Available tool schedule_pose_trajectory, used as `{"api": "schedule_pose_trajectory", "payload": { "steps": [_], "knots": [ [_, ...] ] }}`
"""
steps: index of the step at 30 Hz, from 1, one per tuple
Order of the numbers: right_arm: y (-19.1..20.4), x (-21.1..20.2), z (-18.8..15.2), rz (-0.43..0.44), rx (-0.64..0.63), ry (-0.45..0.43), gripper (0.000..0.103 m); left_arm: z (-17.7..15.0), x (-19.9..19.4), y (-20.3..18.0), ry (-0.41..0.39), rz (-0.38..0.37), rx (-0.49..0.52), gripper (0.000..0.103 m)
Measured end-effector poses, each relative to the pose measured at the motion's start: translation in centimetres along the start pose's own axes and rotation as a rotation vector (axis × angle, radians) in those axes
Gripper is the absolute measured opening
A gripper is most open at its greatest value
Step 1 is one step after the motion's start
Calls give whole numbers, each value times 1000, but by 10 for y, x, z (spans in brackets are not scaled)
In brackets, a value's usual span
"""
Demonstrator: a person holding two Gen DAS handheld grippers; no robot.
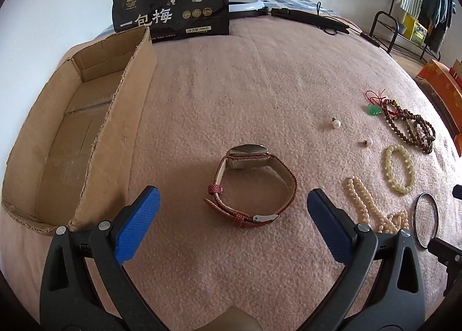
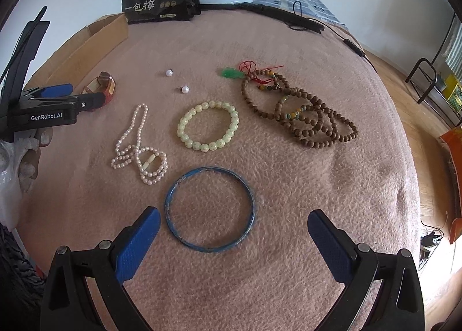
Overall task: Organize jewelry
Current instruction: 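Grasp the red-strapped watch with the left gripper while the right gripper grasps the blue bangle, then carry the watch with the left gripper into the cardboard box while the right carries the bangle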
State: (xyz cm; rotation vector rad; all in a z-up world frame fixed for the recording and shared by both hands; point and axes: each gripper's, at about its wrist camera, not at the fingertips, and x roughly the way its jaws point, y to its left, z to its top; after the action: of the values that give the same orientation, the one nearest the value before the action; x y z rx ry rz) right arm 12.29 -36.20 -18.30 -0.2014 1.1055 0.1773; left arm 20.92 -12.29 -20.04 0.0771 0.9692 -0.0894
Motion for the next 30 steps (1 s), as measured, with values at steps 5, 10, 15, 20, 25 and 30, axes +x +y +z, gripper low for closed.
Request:
{"api": "schedule_pose_trajectory", "payload": {
  "steps": [5, 10, 15, 20, 25, 30],
  "knots": [
    [6, 5, 3, 6, -19, 3, 103, 0, 6, -7, 8, -5, 30, 103],
    [11, 13, 3, -1, -44, 21, 103, 0, 12, -7, 19, -5, 11, 103],
    [9, 19, 0, -2, -37, 32, 103, 2, 18, -6, 23, -9, -24, 98],
    [4, 24, 1, 18, -13, 40, 103, 5, 21, -3, 18, -13, -50, 89],
    [1, 29, 3, 44, 7, 48, 103, 6, 19, -5, 8, -22, -45, 71],
    [6, 32, 5, 29, -20, 67, 103, 5, 17, -8, 1, -28, -28, 64]
  ]
}}
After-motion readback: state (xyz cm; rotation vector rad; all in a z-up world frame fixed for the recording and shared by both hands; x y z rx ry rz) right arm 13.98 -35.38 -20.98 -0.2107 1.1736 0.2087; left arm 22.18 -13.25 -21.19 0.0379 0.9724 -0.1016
